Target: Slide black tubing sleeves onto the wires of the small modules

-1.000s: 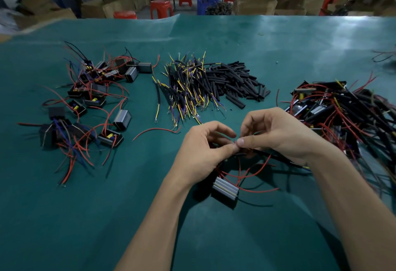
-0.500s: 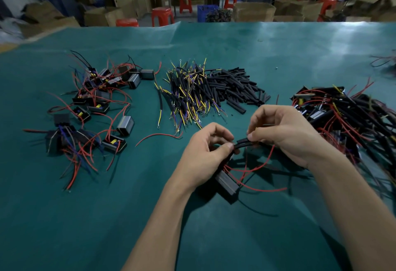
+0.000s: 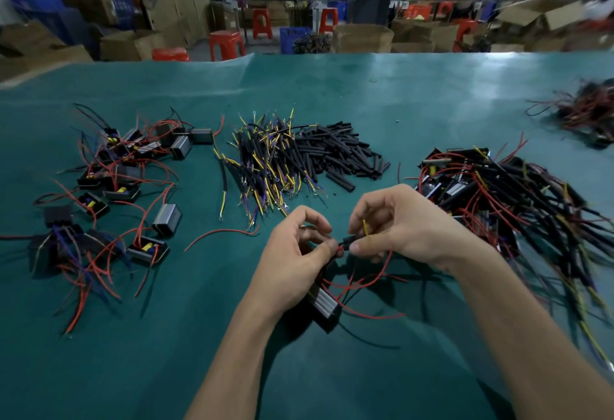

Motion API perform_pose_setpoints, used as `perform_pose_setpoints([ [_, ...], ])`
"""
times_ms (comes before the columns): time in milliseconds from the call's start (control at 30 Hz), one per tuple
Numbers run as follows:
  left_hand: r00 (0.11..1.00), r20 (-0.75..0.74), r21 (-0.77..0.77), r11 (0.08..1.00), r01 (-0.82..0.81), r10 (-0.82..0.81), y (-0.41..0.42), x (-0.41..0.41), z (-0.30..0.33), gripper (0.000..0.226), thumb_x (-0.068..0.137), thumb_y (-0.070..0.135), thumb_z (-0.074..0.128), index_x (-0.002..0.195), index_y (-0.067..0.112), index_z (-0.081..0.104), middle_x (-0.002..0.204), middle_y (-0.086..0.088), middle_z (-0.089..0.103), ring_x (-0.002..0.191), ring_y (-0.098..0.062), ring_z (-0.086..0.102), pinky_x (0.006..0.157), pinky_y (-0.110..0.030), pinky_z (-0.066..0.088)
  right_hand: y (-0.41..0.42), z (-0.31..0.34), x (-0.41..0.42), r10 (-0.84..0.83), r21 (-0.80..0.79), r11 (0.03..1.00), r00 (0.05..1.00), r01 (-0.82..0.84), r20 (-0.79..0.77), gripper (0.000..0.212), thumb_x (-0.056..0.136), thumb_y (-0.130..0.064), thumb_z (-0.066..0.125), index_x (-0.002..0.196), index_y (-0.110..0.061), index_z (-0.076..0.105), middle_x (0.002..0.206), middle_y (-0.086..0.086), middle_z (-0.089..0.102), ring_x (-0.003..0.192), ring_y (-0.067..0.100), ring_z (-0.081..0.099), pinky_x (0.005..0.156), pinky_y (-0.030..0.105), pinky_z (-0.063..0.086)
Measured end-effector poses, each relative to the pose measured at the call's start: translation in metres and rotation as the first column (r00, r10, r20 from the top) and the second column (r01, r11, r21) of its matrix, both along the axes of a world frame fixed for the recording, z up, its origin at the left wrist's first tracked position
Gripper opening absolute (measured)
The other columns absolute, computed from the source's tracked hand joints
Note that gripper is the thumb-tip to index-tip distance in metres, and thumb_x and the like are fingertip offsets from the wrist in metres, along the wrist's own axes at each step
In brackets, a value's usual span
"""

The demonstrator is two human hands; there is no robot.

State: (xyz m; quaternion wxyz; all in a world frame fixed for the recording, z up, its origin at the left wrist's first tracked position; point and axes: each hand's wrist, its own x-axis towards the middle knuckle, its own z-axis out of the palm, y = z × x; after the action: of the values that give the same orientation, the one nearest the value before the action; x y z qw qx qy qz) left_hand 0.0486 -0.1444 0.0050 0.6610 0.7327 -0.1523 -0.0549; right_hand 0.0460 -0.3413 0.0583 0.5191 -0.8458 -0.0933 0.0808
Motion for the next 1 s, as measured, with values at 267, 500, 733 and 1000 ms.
perform_pose_setpoints([
  [267,0.999,0.051,-0.013,1.000,0.014,-0.013,-0.003,-0.002,0.005,0.015,0.089,0.023,0.068,0.101,0.018,0.061,0.096,-0.001,0.073,0.088,-0.019,0.068,0.079,-0.026,0.053,-0.006,0.037,-0.021,-0.028,-0.170,0.985,0.997,0.039,0.068,0.021,0.075,0.001,0.086,0.079,-0.010,0.069,0.066,0.017,0.072,0.055,0.030,0.069,0.058,0.038,0.060],
  [500,0.985,0.084,0.105,0.981,-0.160,0.152,-0.011,-0.002,-0.001,0.010,0.100,0.027,0.059,0.092,0.024,0.063,0.086,0.003,0.070,0.086,-0.016,0.065,0.081,-0.034,0.052,-0.079,0.149,-0.025,-0.231,-0.062,0.962,0.910,0.267,0.343,0.036,0.060,-0.032,0.091,0.089,-0.017,0.075,0.076,0.014,0.077,0.063,0.030,0.075,0.053,0.029,0.059],
  [733,0.969,0.168,0.228,0.949,-0.218,0.182,-0.014,-0.003,-0.003,0.004,0.093,0.018,0.065,0.096,0.020,0.065,0.082,0.007,0.068,0.068,-0.006,0.058,0.071,-0.020,0.050,-0.190,0.113,0.014,-0.521,-0.165,0.823,0.838,0.544,0.165,0.050,0.037,-0.036,0.094,0.080,-0.020,0.075,0.081,0.020,0.075,0.061,0.025,0.075,0.054,0.032,0.059],
  [1000,0.952,0.231,0.270,0.927,-0.260,0.200,-0.018,-0.002,-0.007,0.011,0.090,0.015,0.060,0.097,0.022,0.065,0.089,0.009,0.066,0.071,-0.002,0.051,0.073,-0.019,0.047,-0.230,0.048,0.050,-0.475,-0.483,0.663,0.821,0.571,0.318,0.038,0.058,-0.037,0.095,0.086,-0.049,0.071,0.073,-0.007,0.076,0.066,0.022,0.074,0.061,0.040,0.058],
])
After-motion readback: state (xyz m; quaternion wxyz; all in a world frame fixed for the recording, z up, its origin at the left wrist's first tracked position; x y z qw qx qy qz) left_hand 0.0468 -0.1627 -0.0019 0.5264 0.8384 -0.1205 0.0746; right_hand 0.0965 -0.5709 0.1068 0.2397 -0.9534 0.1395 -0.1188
